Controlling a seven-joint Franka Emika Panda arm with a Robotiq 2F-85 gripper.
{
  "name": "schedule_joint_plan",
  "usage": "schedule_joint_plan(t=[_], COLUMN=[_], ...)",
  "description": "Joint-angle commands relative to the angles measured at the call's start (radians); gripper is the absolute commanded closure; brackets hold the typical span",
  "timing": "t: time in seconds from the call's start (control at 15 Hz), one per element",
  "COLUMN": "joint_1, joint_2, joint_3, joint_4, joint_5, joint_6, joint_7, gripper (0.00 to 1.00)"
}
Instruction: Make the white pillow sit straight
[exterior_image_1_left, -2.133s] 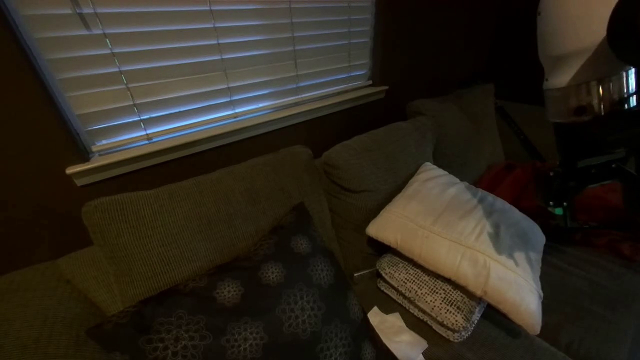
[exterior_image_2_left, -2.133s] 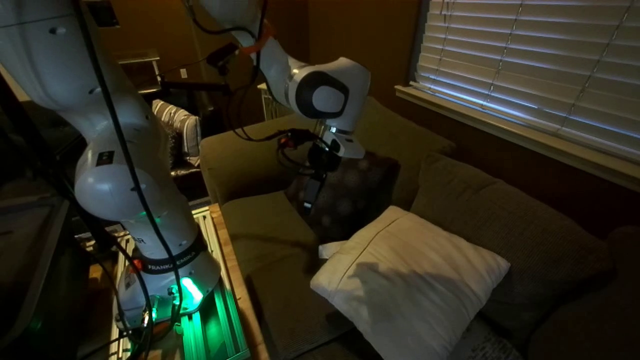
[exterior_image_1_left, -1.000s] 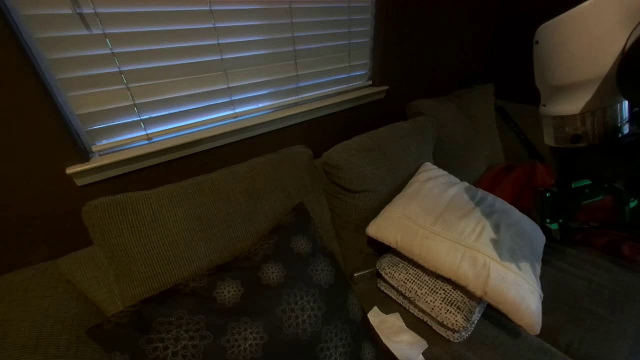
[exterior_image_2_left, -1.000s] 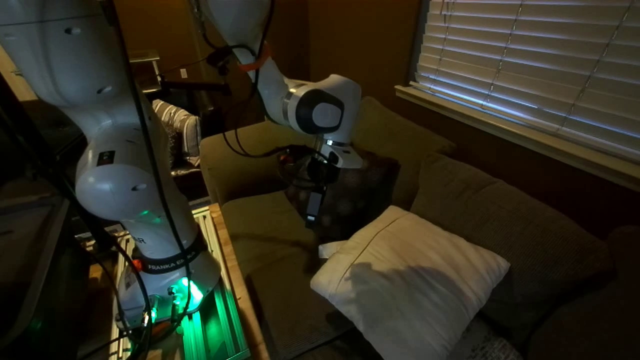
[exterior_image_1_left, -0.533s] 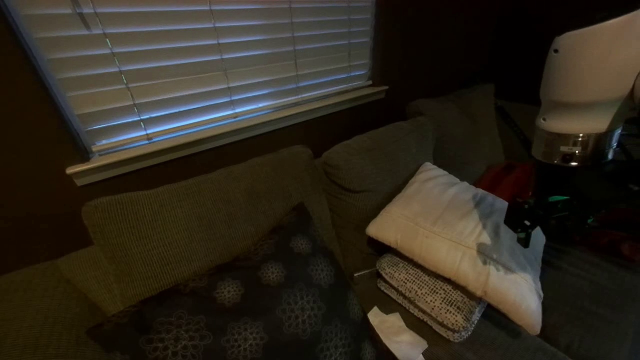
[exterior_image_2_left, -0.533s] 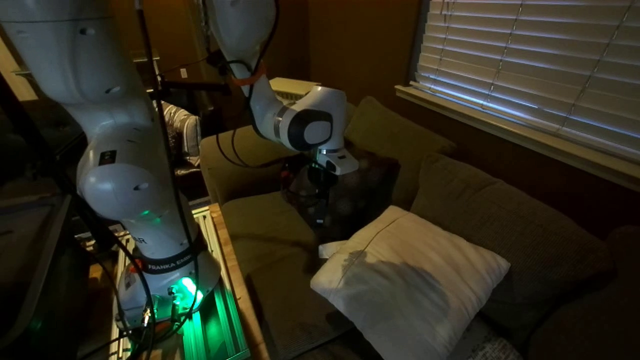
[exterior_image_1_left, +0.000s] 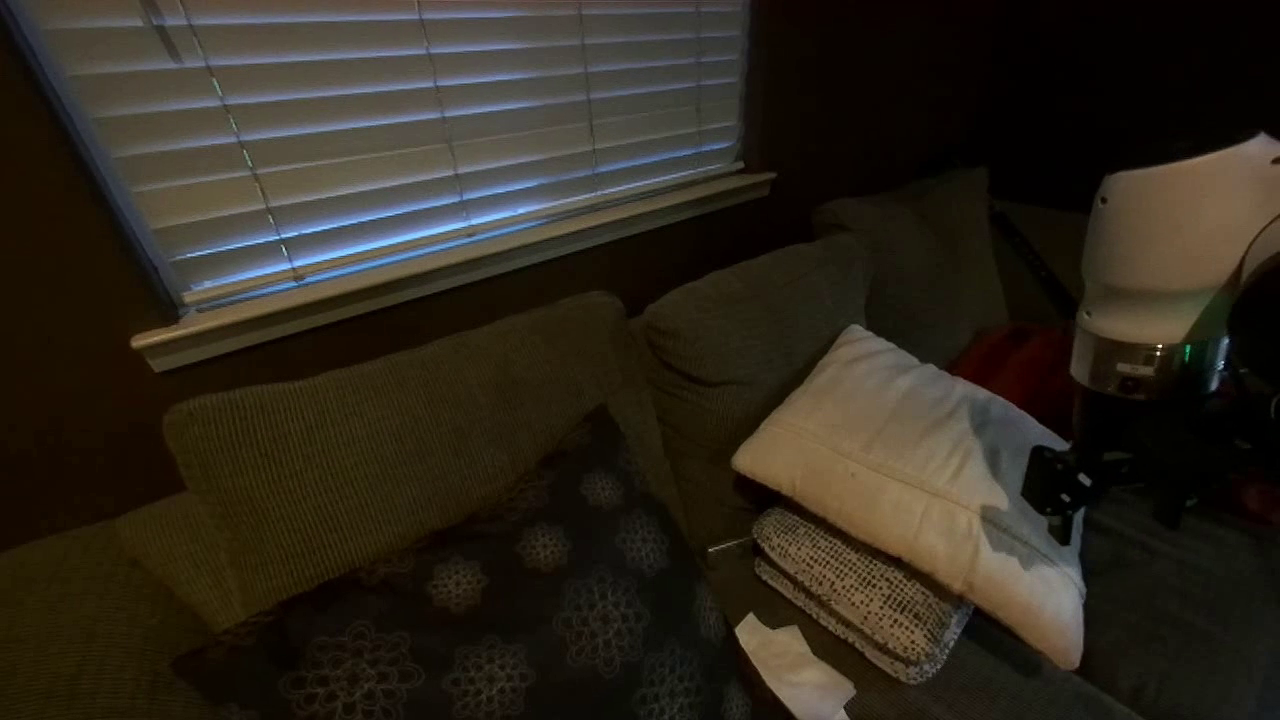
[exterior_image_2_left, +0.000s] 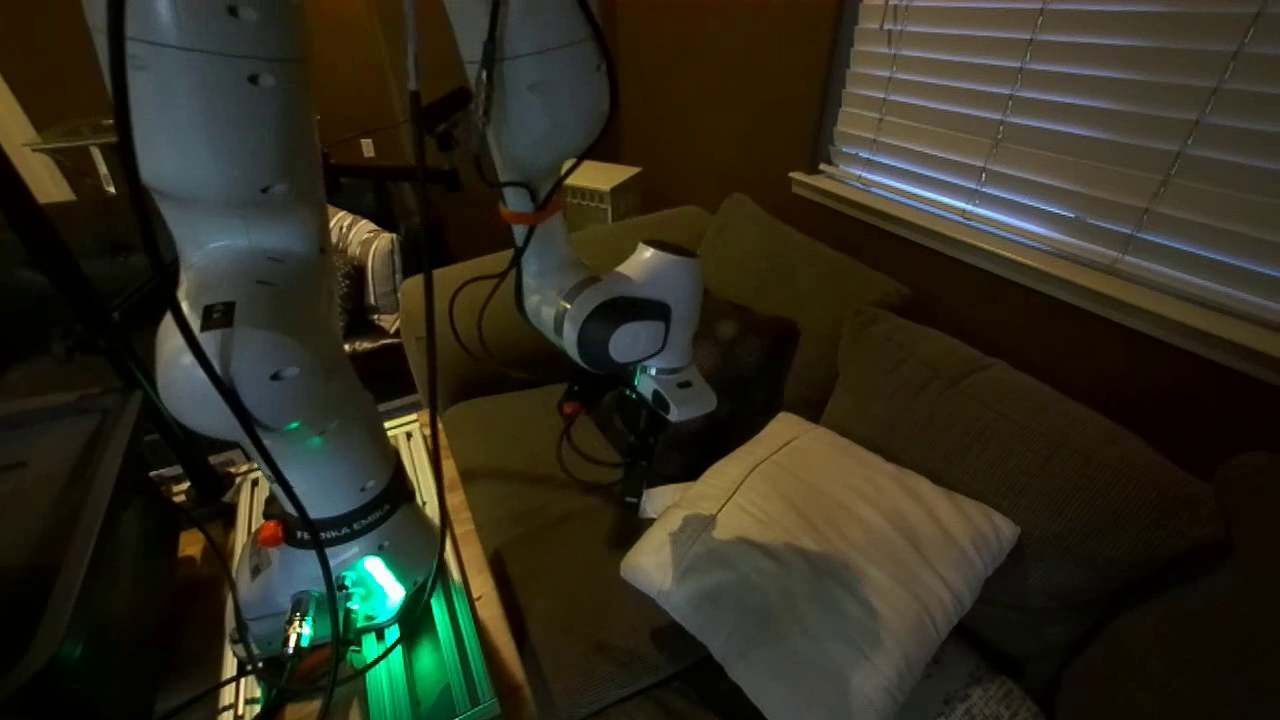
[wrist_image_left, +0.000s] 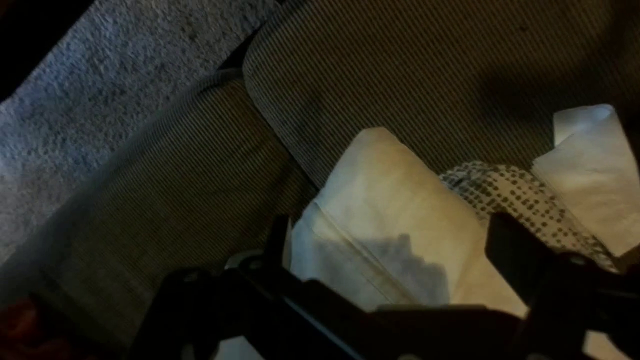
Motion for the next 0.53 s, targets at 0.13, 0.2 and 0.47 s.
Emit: schedule_joint_plan(t=[0.13, 0.2, 0.47], joint_1=[0.114, 0.143, 0.262], joint_2=[0.179, 0.204, 0.296], joint_3=[-0.123, -0.145, -0.217], joint_4=[0.077, 0.092, 0.162], joint_5=[0.077, 0.08, 0.068], joint_6=[-0.057, -0.072, -0.131], joint_7=[0.059, 0.085, 0.225], gripper=[0.0, 0.0, 0.0])
